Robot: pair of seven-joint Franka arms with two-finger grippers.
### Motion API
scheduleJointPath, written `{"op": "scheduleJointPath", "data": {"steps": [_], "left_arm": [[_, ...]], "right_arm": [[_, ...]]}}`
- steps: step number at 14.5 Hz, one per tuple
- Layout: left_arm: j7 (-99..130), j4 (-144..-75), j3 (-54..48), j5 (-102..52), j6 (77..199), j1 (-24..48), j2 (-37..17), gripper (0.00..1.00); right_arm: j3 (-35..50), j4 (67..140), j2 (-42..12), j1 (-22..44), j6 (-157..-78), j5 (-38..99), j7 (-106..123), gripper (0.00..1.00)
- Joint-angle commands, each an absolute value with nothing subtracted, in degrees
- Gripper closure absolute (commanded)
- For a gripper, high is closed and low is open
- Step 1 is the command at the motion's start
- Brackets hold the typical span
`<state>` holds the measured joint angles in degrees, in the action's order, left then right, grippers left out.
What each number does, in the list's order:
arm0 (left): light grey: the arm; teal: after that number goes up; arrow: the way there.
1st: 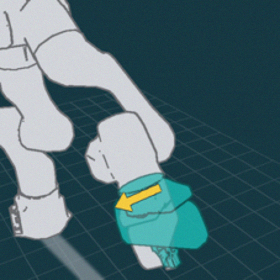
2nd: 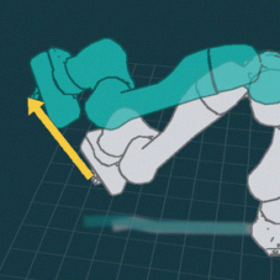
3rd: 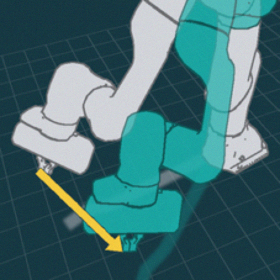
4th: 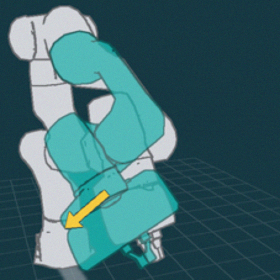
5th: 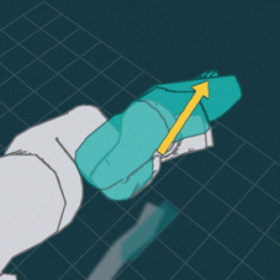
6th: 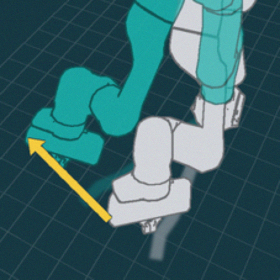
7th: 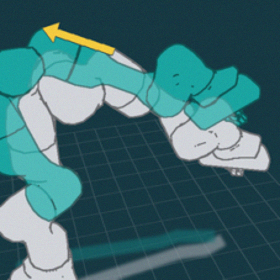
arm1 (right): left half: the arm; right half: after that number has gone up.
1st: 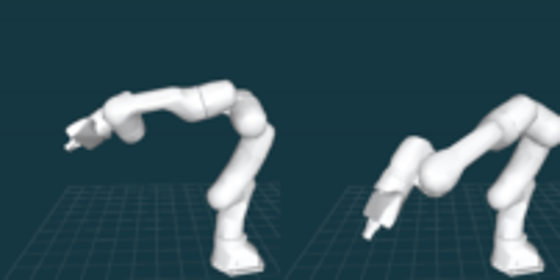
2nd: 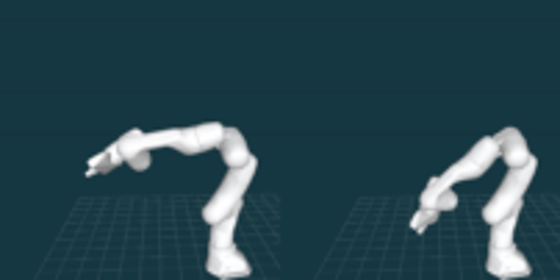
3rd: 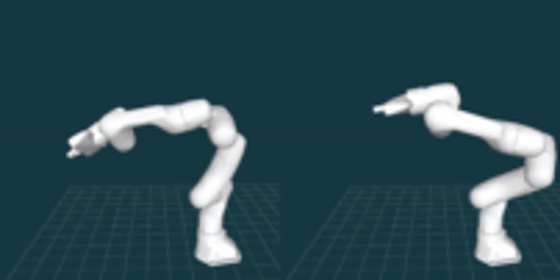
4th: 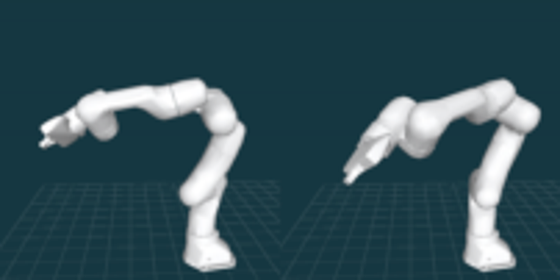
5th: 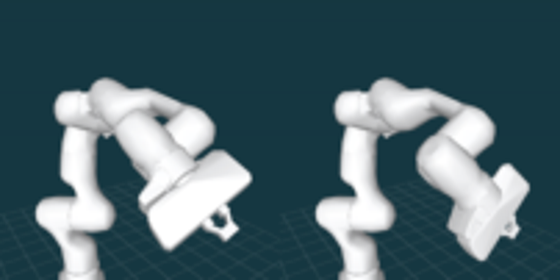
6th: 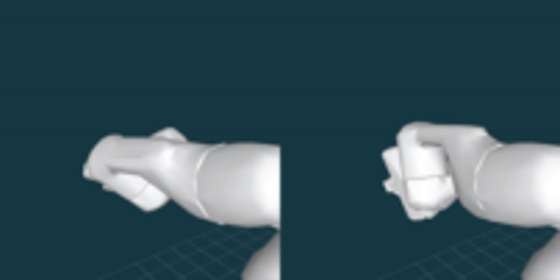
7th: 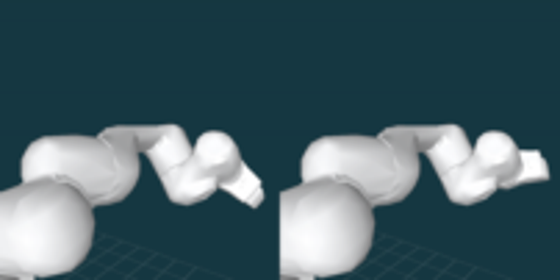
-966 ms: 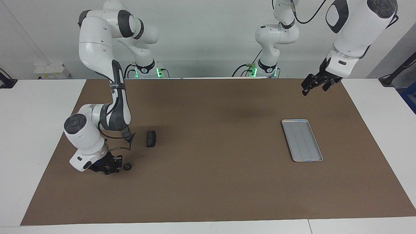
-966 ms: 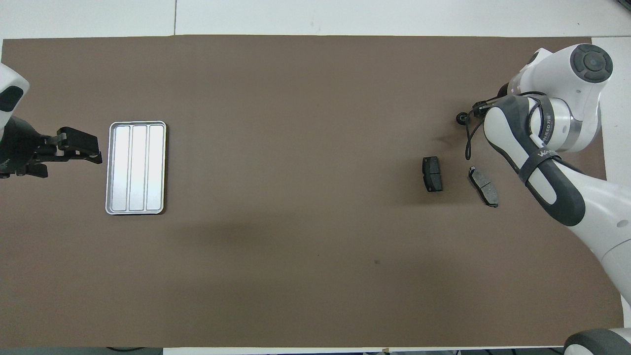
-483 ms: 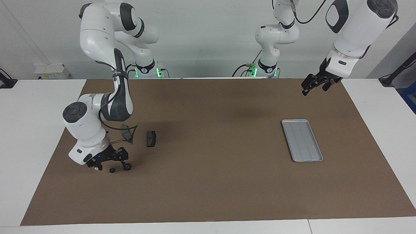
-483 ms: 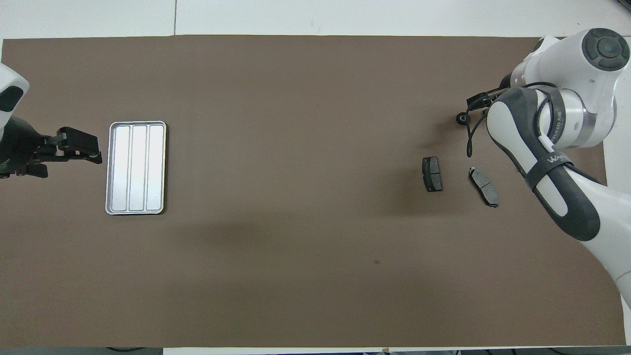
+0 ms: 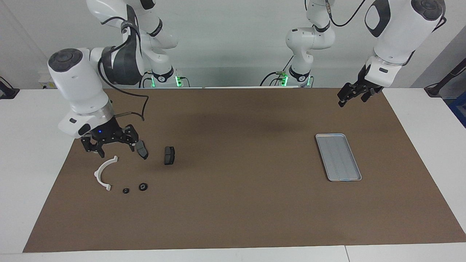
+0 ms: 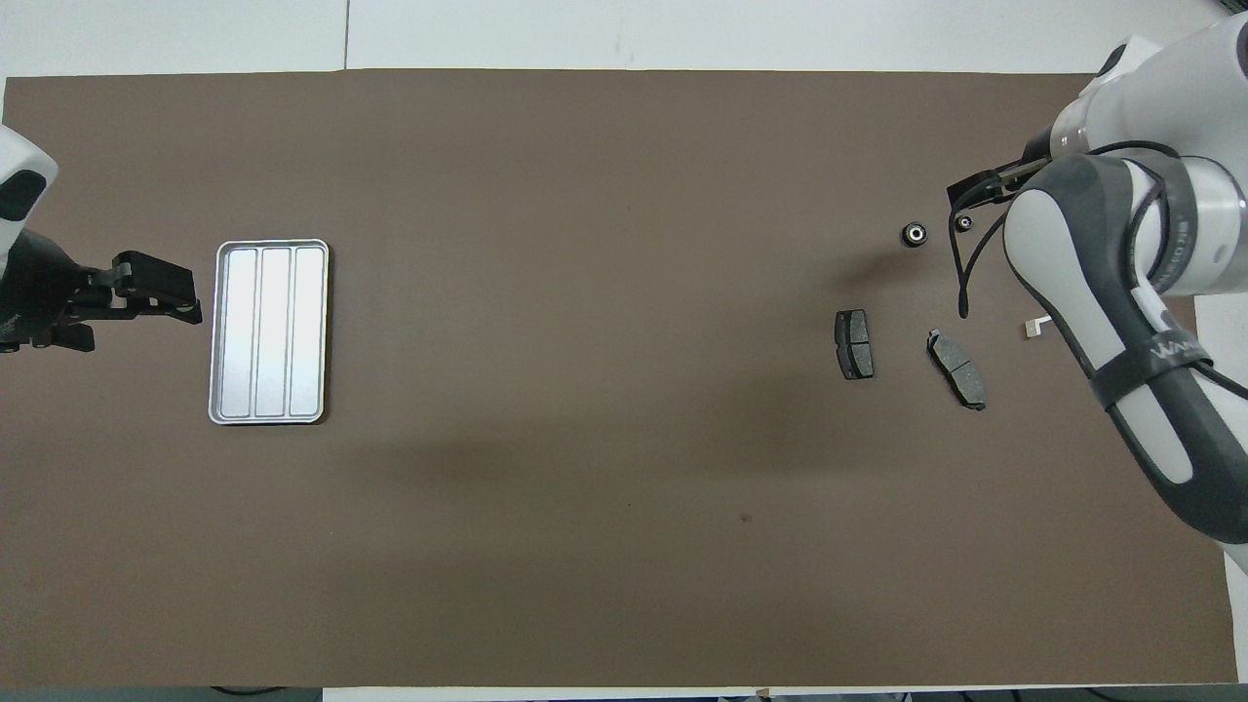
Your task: Place bearing gear from tray to pile
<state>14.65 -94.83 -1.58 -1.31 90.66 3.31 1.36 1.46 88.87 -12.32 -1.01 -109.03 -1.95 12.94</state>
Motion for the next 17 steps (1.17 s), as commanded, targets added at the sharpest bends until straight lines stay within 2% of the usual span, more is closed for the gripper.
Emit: {"op": "scheduleJointPath", "data": {"steps": [1, 7, 10, 17], "left_arm": [[14.59, -96.06, -1.23, -2.11, 90.62, 3.60, 2.64, 0.00], [14.59, -96.06, -1.23, -2.11, 90.62, 3.60, 2.64, 0.00], [14.59, -96.06, -1.23, -2.11, 90.70, 3.60, 2.64, 0.00], [14.59, -96.06, -1.23, -2.11, 90.70, 3.60, 2.64, 0.00]], "right_arm": [[2.28, 90.18, -7.92, -1.23, -105.31, -2.64, 12.48, 0.00], [2.46, 89.47, 1.30, -1.32, -92.04, -1.76, 10.64, 0.00], [1.76, 89.91, 4.04, -1.14, -85.62, -1.15, 3.45, 0.00], [0.62, 91.75, 4.65, 0.00, -87.27, 1.84, 0.33, 0.00]]}}
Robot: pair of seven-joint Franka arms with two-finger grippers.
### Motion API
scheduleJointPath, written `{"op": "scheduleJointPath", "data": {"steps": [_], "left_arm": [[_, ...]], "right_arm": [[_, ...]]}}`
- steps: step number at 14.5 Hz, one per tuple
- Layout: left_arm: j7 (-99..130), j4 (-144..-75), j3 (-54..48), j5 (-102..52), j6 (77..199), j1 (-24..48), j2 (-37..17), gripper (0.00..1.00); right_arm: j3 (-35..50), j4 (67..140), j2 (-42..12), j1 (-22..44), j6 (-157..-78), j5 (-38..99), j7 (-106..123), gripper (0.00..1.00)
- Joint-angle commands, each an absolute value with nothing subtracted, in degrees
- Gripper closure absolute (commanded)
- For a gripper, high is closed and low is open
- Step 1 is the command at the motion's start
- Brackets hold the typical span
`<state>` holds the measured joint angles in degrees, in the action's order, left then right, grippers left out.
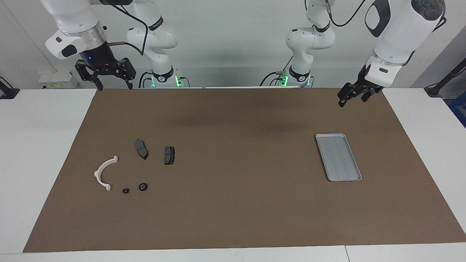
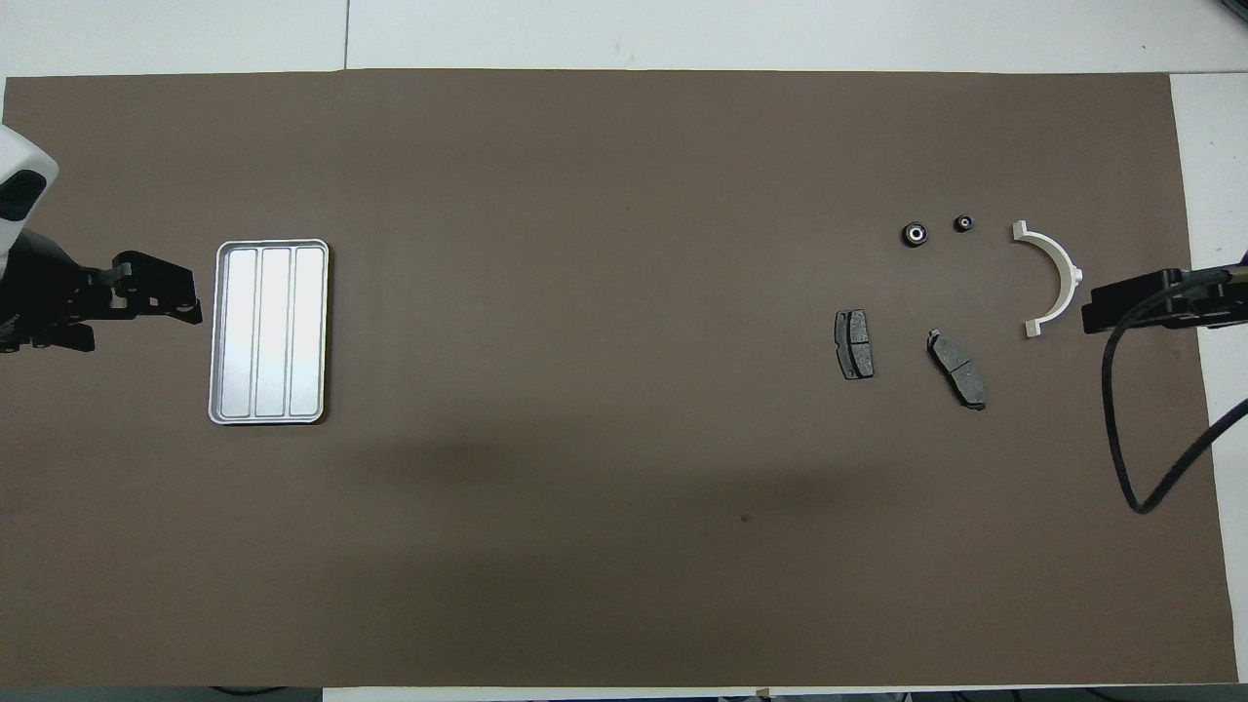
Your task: Place bearing gear from tray to pile
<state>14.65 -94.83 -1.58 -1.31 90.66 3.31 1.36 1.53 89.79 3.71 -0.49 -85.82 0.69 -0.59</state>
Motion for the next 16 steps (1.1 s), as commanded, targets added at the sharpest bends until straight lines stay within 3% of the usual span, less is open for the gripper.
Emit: {"op": "scheduleJointPath", "data": {"steps": [1, 16], "left_arm": [[14.59, -96.06, -1.23, -2.11, 90.70, 3.60, 2.64, 0.00], [14.59, -96.06, -1.23, -2.11, 90.62, 3.60, 2.64, 0.00]], "right_arm": [[0.27, 92.45, 4.75, -0.26, -87.97, 1.85, 3.22, 0.00], [-0.26, 92.90, 4.92, 1.49, -89.30, 1.41, -0.35, 0.00]]}}
